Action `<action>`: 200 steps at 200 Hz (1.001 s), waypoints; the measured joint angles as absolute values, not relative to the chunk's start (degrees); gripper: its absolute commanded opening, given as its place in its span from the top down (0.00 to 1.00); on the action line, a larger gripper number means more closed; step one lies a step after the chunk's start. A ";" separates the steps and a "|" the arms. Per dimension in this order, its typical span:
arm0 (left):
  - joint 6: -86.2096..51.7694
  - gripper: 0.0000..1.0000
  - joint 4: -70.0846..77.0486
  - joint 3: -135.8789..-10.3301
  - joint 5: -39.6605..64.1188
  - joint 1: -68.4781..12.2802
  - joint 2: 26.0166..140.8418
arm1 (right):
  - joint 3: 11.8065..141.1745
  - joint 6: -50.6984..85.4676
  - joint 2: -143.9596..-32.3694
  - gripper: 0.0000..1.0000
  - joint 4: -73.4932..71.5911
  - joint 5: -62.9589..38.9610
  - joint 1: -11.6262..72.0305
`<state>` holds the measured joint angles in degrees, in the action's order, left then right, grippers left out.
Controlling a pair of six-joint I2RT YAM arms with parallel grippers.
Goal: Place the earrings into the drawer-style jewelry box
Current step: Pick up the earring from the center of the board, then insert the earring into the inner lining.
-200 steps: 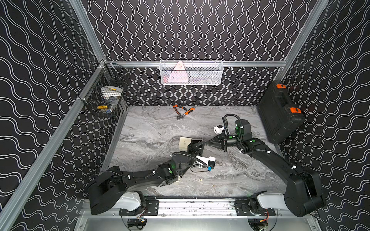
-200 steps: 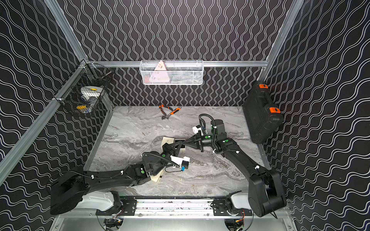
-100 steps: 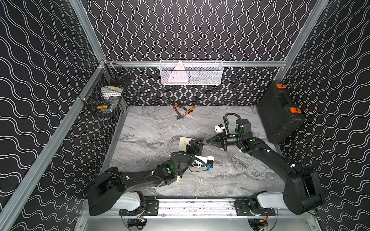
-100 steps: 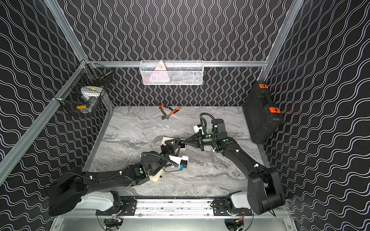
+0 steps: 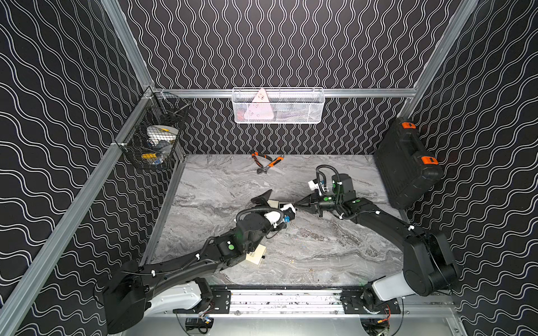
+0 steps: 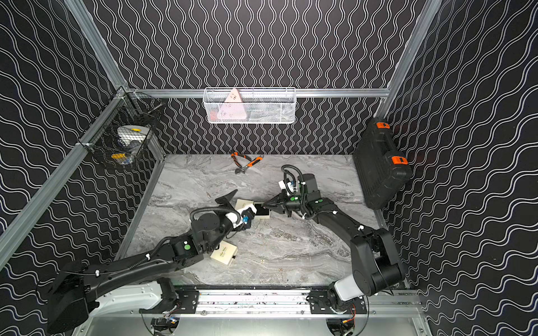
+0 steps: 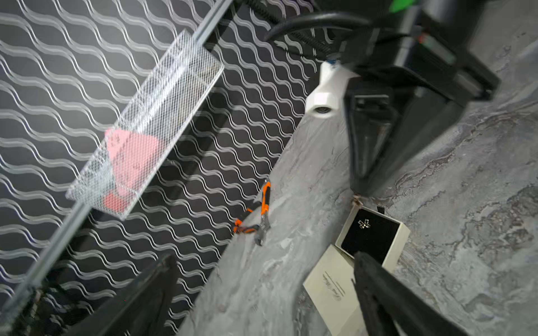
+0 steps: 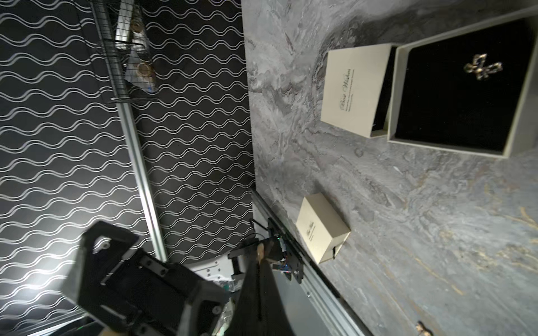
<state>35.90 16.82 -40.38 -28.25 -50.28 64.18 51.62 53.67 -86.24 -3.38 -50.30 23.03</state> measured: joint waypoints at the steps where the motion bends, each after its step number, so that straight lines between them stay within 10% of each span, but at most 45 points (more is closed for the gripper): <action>1: 35.07 0.01 16.03 -40.80 -28.21 -50.00 64.29 | 51.53 53.60 -86.28 1.00 -3.51 -50.09 23.14; 200: -17.47 0.01 -7.03 -48.34 -1.10 -31.81 74.22 | 46.54 55.09 -104.36 1.00 -30.37 -31.59 27.31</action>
